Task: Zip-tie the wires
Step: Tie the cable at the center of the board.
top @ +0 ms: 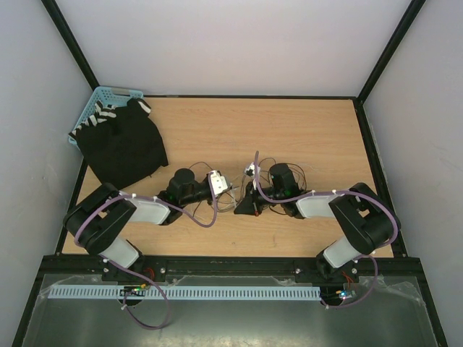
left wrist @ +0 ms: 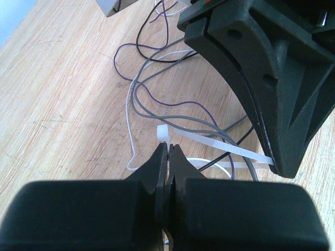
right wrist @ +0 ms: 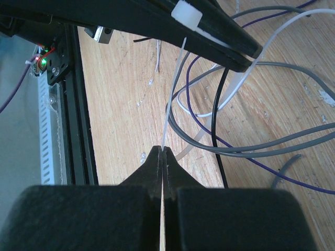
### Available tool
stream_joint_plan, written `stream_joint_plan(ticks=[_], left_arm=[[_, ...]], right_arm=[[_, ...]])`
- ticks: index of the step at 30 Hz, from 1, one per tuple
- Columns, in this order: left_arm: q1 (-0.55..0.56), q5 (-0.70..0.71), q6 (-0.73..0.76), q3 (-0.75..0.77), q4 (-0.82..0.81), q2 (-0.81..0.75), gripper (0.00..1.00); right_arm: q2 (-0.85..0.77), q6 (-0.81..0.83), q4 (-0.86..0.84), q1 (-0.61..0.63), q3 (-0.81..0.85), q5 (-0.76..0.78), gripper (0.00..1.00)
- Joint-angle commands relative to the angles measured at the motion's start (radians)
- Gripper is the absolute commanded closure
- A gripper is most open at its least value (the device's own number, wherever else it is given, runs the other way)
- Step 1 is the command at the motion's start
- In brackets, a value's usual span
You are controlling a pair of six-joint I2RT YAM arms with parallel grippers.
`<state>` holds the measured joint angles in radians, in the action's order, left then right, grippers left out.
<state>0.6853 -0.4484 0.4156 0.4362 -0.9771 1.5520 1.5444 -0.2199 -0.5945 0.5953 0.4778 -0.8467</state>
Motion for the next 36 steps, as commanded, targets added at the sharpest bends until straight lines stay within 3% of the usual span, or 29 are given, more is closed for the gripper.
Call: stream_joint_plan(ticks=[1, 36], left_arm=[[-0.003, -0.008, 0.010, -0.008, -0.052, 0.016, 1.00], [0.011, 0.009, 0.016, -0.010, -0.072, 0.027, 1.00]], right_arm=[[-0.018, 0.014, 0.025, 0.008, 0.016, -0.012, 1.00], [0.014, 0.014, 0.025, 0.011, 0.020, -0.014, 1.00]])
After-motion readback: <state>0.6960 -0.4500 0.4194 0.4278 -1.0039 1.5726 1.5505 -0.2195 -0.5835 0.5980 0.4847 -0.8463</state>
